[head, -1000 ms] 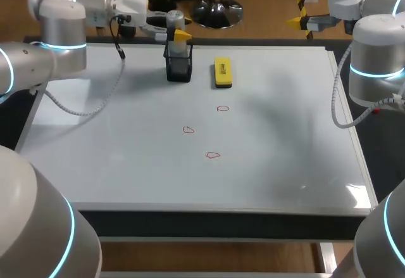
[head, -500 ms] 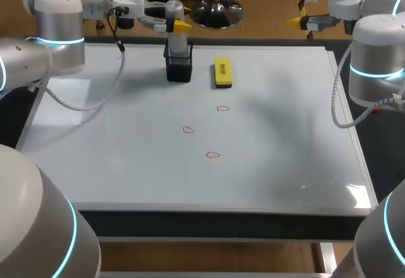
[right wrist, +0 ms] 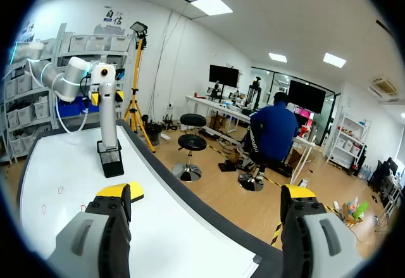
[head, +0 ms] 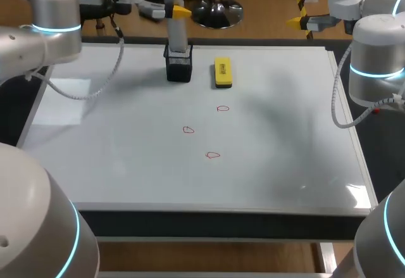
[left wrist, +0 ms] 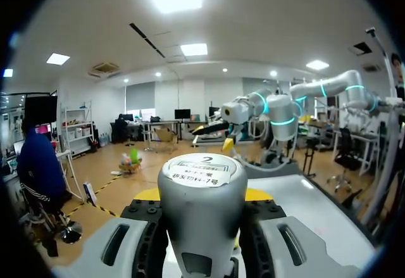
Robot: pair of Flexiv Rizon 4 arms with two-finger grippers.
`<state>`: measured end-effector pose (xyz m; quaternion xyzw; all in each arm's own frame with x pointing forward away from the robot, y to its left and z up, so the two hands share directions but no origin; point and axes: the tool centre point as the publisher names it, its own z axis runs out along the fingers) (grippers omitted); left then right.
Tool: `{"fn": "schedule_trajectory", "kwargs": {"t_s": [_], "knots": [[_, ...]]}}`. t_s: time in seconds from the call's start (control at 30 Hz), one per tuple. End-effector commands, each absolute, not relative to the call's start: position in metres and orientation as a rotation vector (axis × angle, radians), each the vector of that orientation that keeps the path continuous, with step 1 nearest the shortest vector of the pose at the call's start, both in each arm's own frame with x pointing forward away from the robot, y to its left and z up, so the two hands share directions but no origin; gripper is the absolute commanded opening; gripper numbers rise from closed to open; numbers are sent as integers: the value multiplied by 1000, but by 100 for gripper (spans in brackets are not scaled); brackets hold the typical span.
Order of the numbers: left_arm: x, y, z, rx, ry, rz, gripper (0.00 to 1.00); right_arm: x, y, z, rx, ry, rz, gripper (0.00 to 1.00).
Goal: Pick up the inspection probe, press it on each red-marked spot on the whiteboard one by one, put down the probe, pick up the eraser, and wipe off all the red marks.
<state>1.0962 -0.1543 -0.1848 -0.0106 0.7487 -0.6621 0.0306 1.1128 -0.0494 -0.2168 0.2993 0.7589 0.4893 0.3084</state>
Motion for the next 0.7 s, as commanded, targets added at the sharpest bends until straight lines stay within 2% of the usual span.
{"fn": "schedule_trajectory", "kwargs": {"t_s": [0.03, 0.7], "knots": [[1089, -147, -170, -47, 2308, -2001, 0, 1113, -50, -217, 790, 2007, 1295, 100], [1063, -76, -158, -263, 2216, -1839, 0, 1113, -50, -217, 790, 2007, 1295, 100]]}}
